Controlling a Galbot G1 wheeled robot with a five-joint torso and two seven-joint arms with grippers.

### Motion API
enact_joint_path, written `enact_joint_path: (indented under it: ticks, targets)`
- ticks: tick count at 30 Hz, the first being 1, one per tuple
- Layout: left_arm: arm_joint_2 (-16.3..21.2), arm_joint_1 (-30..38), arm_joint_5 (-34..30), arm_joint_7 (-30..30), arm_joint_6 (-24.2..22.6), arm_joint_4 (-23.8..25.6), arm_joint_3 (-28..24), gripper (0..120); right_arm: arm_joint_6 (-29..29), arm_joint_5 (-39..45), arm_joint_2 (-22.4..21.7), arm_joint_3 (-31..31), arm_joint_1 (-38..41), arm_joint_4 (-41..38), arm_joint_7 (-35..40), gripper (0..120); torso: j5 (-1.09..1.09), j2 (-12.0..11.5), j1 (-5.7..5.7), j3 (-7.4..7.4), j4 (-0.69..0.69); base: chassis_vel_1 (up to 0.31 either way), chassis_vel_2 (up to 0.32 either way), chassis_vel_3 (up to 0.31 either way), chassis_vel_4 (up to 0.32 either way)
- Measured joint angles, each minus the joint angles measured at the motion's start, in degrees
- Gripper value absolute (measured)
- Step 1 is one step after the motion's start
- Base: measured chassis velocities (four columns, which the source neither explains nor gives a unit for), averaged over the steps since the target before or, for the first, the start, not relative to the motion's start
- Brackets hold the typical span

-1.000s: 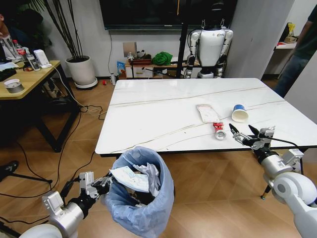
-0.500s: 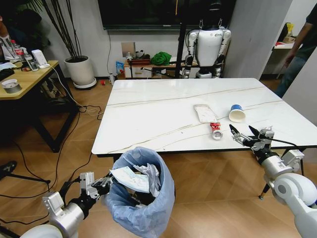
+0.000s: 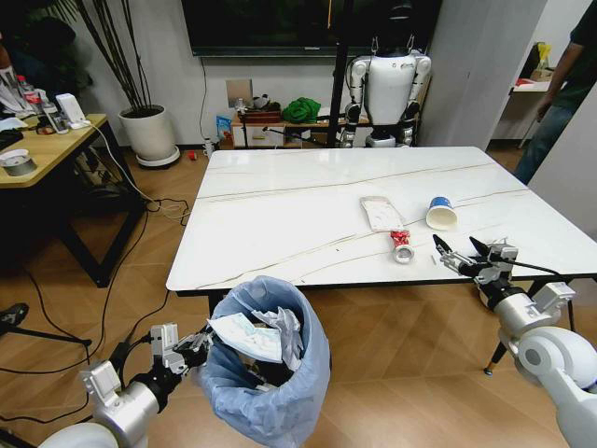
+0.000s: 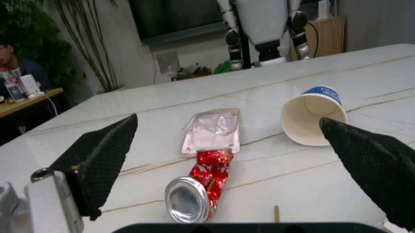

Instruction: Pick up the trash bin and place the trash from the table into it.

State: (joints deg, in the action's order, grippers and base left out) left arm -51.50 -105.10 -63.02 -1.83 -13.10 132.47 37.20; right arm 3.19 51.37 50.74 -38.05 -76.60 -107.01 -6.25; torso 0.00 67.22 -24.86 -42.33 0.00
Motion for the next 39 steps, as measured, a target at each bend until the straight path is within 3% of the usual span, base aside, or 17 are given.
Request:
enact_joint_path:
  ticks: [25, 39]
  targets:
    - [0.1, -0.6, 0.4, 0.2, 0.0, 0.2, 0.0, 0, -1.9, -5.1, 0.3, 1.3, 0.6, 0.5, -0.7, 100, 0.0, 0.0, 0.0, 0.0, -0.01, 0.0, 0.0, 0.0, 0.0]
    - [1.3, -0.2, 0.1, 0.2, 0.0, 0.1, -0.4, 0, 5.3, 0.2, -2.3, 9.4, 7.8, 0.9, 10.5, 100, 0.0, 0.0, 0.0, 0.0, -0.01, 0.0, 0.0, 0.0, 0.0]
